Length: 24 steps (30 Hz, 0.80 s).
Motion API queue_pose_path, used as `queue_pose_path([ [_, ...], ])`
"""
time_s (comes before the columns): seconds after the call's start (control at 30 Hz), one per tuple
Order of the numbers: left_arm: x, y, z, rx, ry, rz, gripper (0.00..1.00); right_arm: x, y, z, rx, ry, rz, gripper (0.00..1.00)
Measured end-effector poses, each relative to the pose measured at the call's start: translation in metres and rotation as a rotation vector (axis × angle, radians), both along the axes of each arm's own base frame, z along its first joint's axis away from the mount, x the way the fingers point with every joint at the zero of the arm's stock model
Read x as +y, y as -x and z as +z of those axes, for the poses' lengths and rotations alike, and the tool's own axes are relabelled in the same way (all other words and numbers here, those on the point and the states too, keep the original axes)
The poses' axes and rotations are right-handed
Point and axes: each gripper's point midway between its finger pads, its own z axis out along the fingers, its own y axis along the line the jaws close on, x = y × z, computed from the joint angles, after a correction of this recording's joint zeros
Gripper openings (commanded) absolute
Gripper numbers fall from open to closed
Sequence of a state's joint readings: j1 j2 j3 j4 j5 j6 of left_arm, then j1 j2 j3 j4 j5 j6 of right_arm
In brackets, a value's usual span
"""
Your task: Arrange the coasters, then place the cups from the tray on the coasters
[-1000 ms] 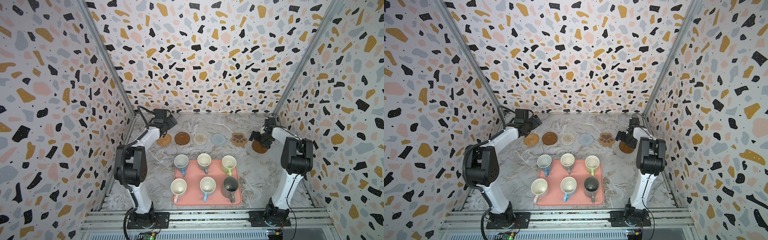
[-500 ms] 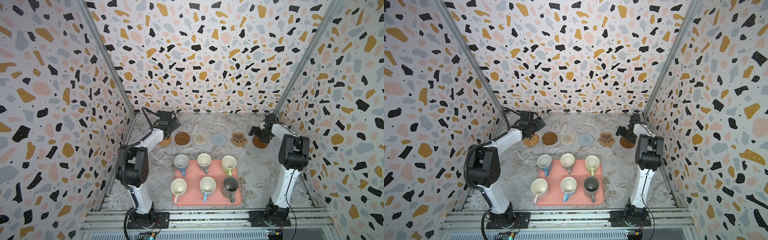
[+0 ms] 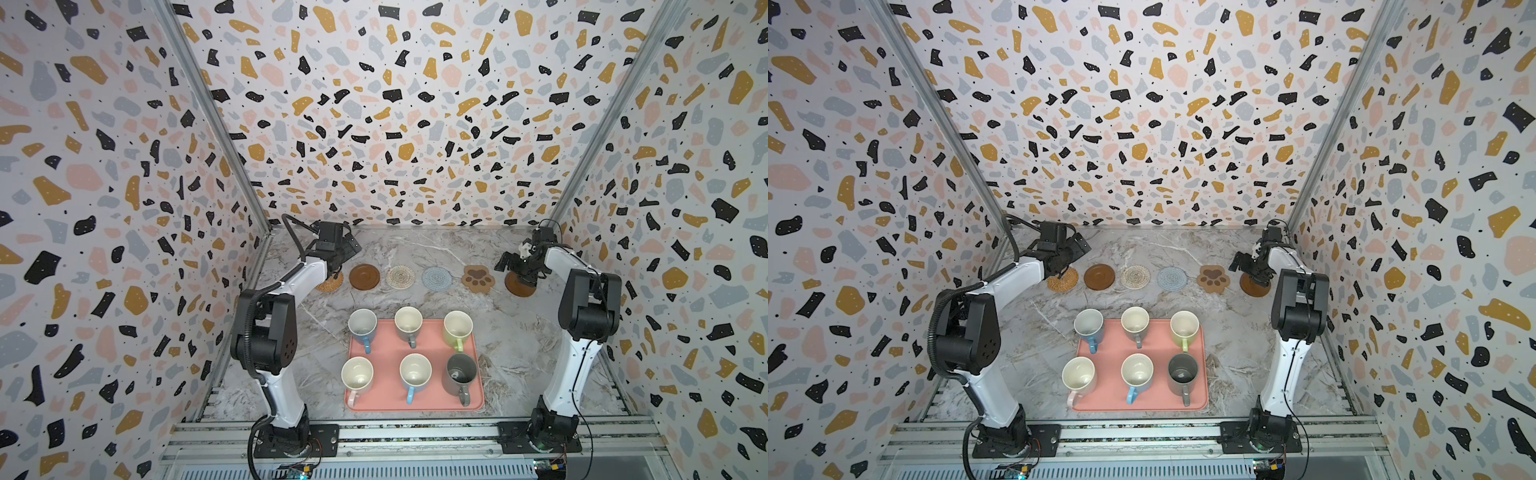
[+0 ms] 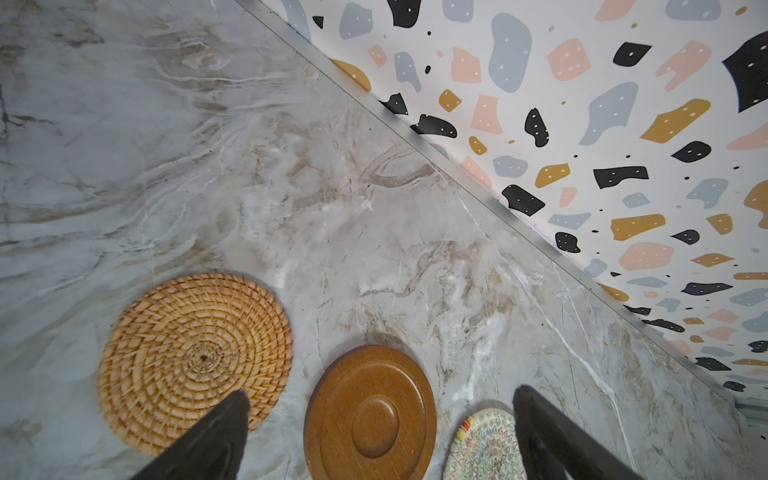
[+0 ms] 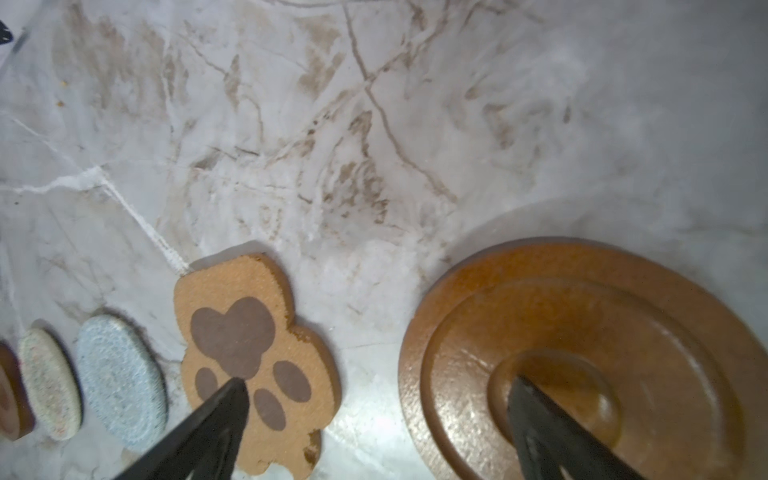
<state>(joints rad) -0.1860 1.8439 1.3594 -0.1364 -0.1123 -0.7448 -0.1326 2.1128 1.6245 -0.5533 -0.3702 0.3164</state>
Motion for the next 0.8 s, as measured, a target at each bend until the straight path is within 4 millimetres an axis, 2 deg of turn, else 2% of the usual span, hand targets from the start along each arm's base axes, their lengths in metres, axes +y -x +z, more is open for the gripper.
queue_pose_path([
  [0.2,0.0,0.002,-0.004,0.007,-0.001,0.0,1.0,0.029,-0.016,0.033,-0.111,-0.126,0.043,0.99],
  [0.37,-0.001,0.002,-0.002,0.0,0.001,0.0,1.0,0.068,-0.033,0.045,-0.171,-0.21,0.099,0.99],
  [0.5,-0.002,0.008,0.001,-0.005,0.003,-0.004,1.0,0.096,-0.044,0.039,-0.187,-0.274,0.132,0.99],
  [0.6,-0.003,0.01,0.006,-0.013,0.007,-0.004,1.0,0.11,-0.047,0.028,-0.178,-0.312,0.139,0.99],
  [0.8,-0.005,0.01,0.009,-0.023,0.012,-0.005,1.0,0.115,-0.056,0.022,-0.19,-0.37,0.111,0.99],
])
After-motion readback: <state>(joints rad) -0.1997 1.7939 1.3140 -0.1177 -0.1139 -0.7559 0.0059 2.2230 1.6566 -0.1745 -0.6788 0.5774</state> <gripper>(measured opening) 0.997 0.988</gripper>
